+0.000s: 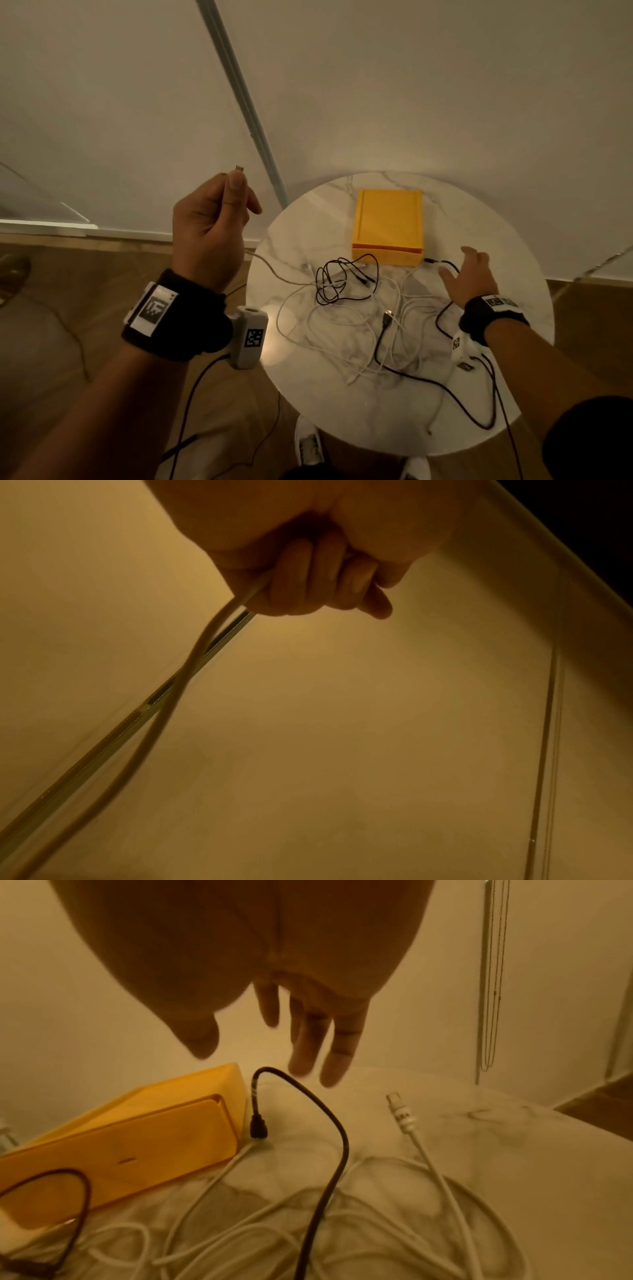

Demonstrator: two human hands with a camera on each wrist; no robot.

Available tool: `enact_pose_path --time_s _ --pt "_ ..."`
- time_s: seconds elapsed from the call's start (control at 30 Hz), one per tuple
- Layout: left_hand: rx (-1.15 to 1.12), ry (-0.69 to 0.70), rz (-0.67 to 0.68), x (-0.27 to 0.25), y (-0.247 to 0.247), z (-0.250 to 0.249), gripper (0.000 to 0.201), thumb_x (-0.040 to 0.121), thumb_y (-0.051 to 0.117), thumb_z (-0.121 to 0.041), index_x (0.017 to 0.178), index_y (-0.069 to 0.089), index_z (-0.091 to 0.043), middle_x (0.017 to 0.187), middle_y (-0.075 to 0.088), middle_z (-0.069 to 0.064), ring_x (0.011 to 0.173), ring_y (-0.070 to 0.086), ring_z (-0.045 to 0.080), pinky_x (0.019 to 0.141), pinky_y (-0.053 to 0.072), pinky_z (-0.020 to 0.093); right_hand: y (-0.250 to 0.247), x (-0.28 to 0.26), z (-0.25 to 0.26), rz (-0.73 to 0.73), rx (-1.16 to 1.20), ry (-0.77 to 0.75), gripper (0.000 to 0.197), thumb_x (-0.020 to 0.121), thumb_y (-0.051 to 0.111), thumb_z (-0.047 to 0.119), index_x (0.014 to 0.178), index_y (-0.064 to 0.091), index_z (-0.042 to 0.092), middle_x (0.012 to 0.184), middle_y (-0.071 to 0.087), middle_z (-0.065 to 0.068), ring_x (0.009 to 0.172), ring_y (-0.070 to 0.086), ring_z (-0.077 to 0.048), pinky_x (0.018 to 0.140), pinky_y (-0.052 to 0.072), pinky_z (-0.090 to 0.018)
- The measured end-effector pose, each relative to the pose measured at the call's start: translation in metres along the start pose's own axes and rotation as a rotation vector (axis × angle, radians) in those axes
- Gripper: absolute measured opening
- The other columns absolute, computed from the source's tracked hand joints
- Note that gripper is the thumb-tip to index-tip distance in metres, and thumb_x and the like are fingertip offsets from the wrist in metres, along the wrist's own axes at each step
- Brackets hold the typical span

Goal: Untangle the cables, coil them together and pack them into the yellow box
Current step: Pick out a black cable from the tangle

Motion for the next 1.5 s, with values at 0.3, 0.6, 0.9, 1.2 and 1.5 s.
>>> enact_pose_path --time_s 0.3,0.6,0.9,1.2,1.5 --pt "-0.170 -0.205 0.006 -0.013 0.023 0.016 0.056 0.114 0.023 -0.025 0.074 0.044 0.007 0.058 0.031 0.011 0.046 0.024 0.023 0.041 0.021 0.031 0.024 -0.003 0.017 0.260 -0.459 -0.130 0.040 0.102 0.041 0.051 0.093 0.066 0.021 0.106 0.068 -0.007 0.103 0.059 -0.031 0.091 0.044 -0.041" --pt "-0.265 -0.353 0.091 -0.041 0.045 0.023 0.050 0.112 0.028 -0.033 0.077 0.045 -0.001 0.059 0.027 0.008 0.048 0.017 0.022 0.045 0.013 0.038 0.042 -0.045 0.005 0.163 -0.622 -0.199 0.080 0.078 0.069 0.058 0.142 0.039 0.021 0.132 0.044 -0.010 0.120 0.048 -0.031 0.095 0.046 -0.045" --pt "-0.212 -0.355 0.126 -0.066 0.030 0.029 0.056 0.110 0.031 -0.039 0.073 0.041 0.001 0.056 0.033 0.000 0.045 0.025 0.014 0.042 0.025 0.024 0.045 -0.031 0.048 0.036 -0.609 -0.242 0.046 0.091 0.053 0.042 0.129 0.051 0.016 0.119 0.060 -0.011 0.106 0.055 -0.032 0.091 0.042 -0.046" --pt "-0.277 -0.382 0.050 -0.058 0.023 0.031 0.058 0.103 0.037 -0.048 0.059 0.038 -0.010 0.052 0.027 0.003 0.043 0.022 0.014 0.042 0.025 0.020 0.056 -0.029 0.056 0.258 -0.584 -0.203 0.040 0.100 0.047 0.044 0.118 0.062 0.011 0.118 0.070 -0.011 0.103 0.067 -0.033 0.086 0.049 -0.039" --pt "-0.425 -0.489 0.098 -0.050 0.058 0.032 0.042 0.111 0.033 -0.023 0.074 0.051 -0.014 0.063 0.036 0.003 0.052 0.026 0.015 0.050 0.020 0.031 -0.066 -0.062 0.121 0.147 0.231 -0.340 0.033 0.108 0.038 0.033 0.090 0.056 0.012 0.080 0.060 -0.006 0.073 0.055 -0.025 0.063 0.037 -0.035"
Point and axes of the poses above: each hand's wrist, its own x-axis towards the middle knuckle, its own y-axis out of the palm, z = x × y, the point moved 9 cm from there along x, towards the middle knuckle
